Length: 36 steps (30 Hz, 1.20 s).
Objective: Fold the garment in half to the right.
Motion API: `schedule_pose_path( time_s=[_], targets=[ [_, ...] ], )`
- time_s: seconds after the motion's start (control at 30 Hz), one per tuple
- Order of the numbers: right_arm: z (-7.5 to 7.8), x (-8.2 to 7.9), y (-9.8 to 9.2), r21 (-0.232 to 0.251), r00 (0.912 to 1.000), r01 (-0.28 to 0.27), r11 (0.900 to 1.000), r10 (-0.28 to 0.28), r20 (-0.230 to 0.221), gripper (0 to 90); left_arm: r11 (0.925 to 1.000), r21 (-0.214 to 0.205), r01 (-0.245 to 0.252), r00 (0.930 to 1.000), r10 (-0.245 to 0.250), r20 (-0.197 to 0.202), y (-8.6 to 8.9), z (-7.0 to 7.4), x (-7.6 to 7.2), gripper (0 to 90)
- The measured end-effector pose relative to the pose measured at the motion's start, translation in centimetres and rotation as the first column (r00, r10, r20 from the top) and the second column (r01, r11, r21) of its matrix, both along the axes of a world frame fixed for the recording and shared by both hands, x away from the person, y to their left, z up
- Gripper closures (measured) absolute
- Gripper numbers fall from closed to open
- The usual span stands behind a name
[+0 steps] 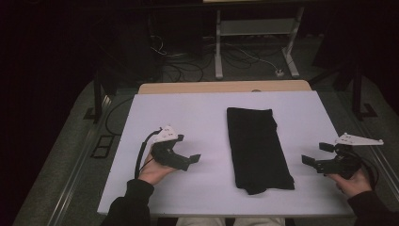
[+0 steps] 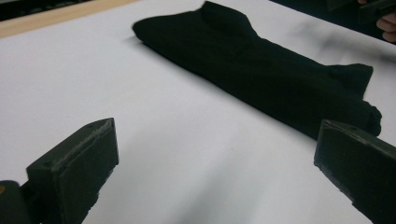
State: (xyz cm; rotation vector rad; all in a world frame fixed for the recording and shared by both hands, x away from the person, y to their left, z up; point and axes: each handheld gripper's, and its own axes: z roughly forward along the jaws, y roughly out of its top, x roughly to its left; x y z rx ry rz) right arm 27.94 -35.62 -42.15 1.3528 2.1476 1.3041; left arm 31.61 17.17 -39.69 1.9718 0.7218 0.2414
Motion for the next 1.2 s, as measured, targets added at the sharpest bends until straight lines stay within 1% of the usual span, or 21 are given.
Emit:
schedule_pose_path(
  time_s=[0.13, 0.3, 0.47, 0.5, 0.67, 0.77, 0.93, 1.07, 1.1, 1.2],
  targets=[
    [0.0, 0.0, 0.1, -0.001, 1.0000, 0.002, 1.0000, -0.002, -0.003, 0.0, 0.9997, -0.004, -0.025, 0.9997, 0.025, 0.004, 1.2, 0.0, -0.2, 0.0],
    [0.0, 0.0, 0.1, -0.002, 1.0000, 0.003, 1.0000, -0.003, -0.003, 0.0, 0.9982, -0.009, -0.060, 0.9980, 0.060, 0.021, 2.7, -0.1, -0.7, 0.0],
    [-0.2, 0.1, 0.1, -0.007, 1.0000, 0.000, 1.0000, 0.000, -0.003, 0.0, 0.9947, -0.017, -0.102, 0.9945, 0.102, 0.025, 4.3, -0.6, -1.3, 0.0],
    [-0.2, 0.1, 0.1, -0.008, 1.0000, 0.000, 1.0000, 0.000, -0.002, 0.0, 0.9943, -0.014, -0.106, 0.9941, 0.106, 0.025, 4.6, -0.7, -1.4, 0.0],
    [-0.2, 0.1, 0.2, -0.009, 1.0000, -0.001, 1.0000, 0.001, -0.003, 0.0, 0.9905, -0.031, -0.134, 0.9902, 0.135, 0.036, 5.9, -0.9, -2.0, 0.0],
    [-0.2, 0.1, 0.2, -0.009, 1.0000, 0.002, 1.0000, -0.002, -0.006, 0.0, 0.9885, -0.033, -0.148, 0.9881, 0.149, 0.040, 6.6, -1.0, -2.2, 0.0],
    [-0.3, 0.1, 0.2, -0.010, 0.9999, 0.001, 0.9999, -0.002, -0.011, 0.0, 0.9804, -0.048, -0.191, 0.9797, 0.194, 0.053, 8.0, -1.1, -2.7, 0.0],
    [-0.3, 0.2, 0.2, -0.009, 0.9999, 0.003, 1.0000, -0.003, -0.012, 0.0, 0.9750, -0.041, -0.219, 0.9742, 0.220, 0.049, 9.1, -1.7, -3.0, 0.0],
    [-0.3, 0.2, 0.2, -0.010, 0.9999, 0.002, 0.9999, -0.002, -0.011, 0.0, 0.9736, -0.032, -0.226, 0.9725, 0.227, 0.051, 9.5, -1.8, -3.1, 0.0],
    [-0.3, 0.2, 0.2, -0.011, 0.9999, 0.002, 0.9999, -0.002, -0.012, 0.0, 0.9643, -0.042, -0.262, 0.9632, 0.264, 0.053, 10.5, -2.2, -3.5, 0.0]
  ],
)
